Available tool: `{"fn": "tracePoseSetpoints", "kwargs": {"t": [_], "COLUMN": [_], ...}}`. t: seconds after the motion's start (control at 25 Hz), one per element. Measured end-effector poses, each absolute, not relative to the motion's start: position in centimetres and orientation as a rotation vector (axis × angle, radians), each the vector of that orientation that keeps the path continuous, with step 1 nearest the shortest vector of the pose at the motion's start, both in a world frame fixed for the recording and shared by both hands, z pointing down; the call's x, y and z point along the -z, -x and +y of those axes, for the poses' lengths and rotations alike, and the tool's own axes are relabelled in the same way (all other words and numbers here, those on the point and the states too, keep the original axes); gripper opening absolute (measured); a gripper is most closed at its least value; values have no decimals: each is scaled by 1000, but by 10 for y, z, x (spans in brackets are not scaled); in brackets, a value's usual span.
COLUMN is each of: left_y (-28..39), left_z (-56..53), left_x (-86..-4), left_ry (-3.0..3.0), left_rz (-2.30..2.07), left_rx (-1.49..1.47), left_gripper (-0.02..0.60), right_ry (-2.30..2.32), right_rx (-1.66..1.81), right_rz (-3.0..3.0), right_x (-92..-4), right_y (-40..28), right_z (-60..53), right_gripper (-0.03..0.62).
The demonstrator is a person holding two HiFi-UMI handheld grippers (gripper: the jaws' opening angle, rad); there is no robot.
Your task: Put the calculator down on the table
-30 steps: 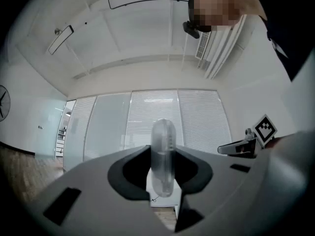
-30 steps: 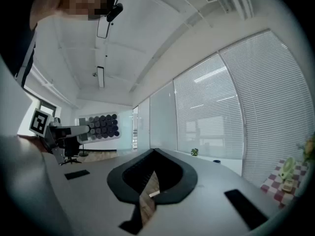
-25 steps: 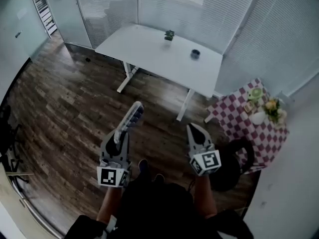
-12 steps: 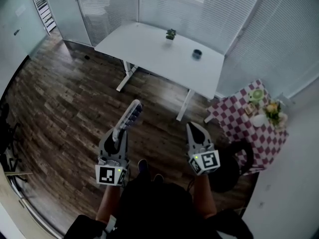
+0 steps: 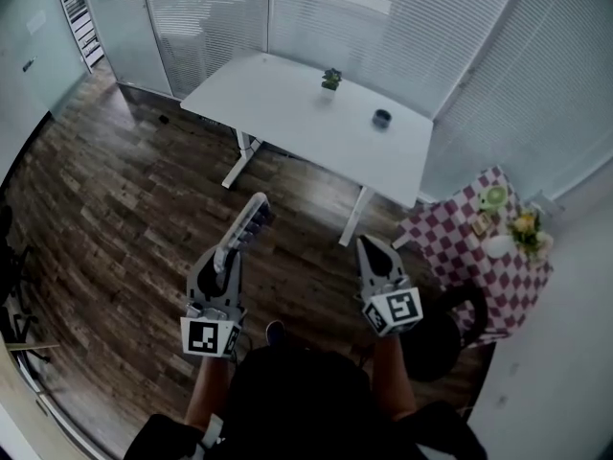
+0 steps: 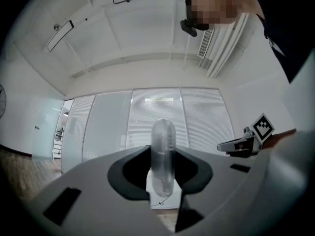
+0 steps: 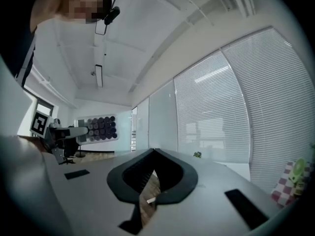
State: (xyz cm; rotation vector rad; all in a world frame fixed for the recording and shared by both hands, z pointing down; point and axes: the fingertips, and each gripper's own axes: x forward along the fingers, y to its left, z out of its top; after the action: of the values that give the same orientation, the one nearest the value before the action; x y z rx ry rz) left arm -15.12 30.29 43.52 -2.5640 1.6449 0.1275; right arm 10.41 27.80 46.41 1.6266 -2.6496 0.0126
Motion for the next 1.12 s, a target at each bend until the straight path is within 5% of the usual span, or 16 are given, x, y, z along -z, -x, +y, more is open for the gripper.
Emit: {"fn": "tracePoseSetpoints", "kwargs": {"t": [1.12], "left_y": [178], "left_z": [202], "left_x": [-457], "left_ry": [2619], "left_rz": [1621], "left_rx": [-125], "left_gripper": [101], "right_ry": [-1690], "right_rx": [-77], "right_rz": [-2644], "right_x": [-485], "right_y": [-83], "right_z": [183], "right_gripper": [6]}}
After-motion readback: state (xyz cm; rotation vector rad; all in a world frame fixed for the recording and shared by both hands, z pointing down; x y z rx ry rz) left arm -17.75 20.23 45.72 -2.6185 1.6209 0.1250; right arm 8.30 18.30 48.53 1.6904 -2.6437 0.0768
